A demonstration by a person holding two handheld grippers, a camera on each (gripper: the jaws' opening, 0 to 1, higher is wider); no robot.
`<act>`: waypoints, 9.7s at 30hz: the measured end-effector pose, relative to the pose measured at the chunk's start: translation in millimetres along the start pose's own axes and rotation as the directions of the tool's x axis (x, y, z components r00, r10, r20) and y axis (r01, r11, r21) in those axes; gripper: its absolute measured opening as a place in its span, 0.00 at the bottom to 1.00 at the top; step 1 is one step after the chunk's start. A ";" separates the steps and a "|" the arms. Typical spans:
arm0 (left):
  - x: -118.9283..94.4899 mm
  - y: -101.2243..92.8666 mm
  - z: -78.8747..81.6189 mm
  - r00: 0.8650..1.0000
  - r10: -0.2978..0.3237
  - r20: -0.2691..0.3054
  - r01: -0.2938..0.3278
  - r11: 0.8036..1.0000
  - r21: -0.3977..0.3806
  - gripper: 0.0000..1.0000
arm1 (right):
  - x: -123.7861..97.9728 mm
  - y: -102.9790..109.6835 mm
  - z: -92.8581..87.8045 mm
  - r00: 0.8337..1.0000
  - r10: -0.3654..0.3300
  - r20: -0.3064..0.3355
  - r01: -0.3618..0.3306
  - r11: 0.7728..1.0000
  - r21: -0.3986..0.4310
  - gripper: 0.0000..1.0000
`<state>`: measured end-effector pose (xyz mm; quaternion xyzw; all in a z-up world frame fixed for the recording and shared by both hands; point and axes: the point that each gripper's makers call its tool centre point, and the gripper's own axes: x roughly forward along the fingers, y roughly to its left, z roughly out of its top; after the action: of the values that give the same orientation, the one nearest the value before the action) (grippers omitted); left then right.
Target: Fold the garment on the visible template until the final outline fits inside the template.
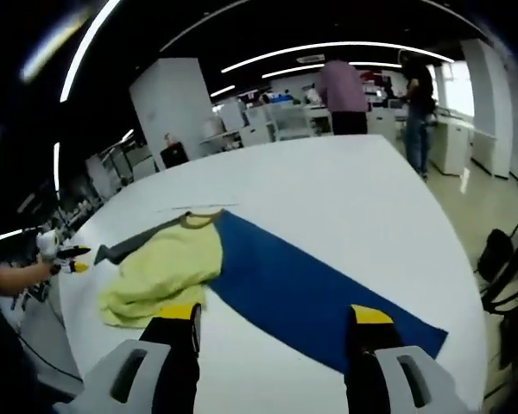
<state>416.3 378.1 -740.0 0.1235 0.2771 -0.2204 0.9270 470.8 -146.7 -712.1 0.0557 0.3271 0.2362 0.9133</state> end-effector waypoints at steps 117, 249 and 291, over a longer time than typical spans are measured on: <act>-12.6 -131.6 11.6 0.972 -0.235 0.022 0.224 0.887 -0.403 0.00 | 5.7 101.6 -43.1 0.991 0.103 -0.081 -0.114 0.982 -0.152 0.00; -44.0 -163.7 -85.5 0.915 -0.276 -0.295 0.089 0.850 -0.519 0.01 | -47.6 111.1 -183.6 0.951 -0.176 -0.253 0.207 0.973 0.099 0.00; -30.1 -157.9 -11.7 0.969 -0.215 0.119 0.236 0.951 -0.202 0.98 | -53.4 28.1 -101.9 0.980 -0.191 -0.056 0.194 0.979 0.066 0.91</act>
<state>313.0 254.7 -749.3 -0.0203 0.2670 -0.2993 0.9158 360.1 -152.3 -753.9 0.0502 0.3614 0.1362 0.9211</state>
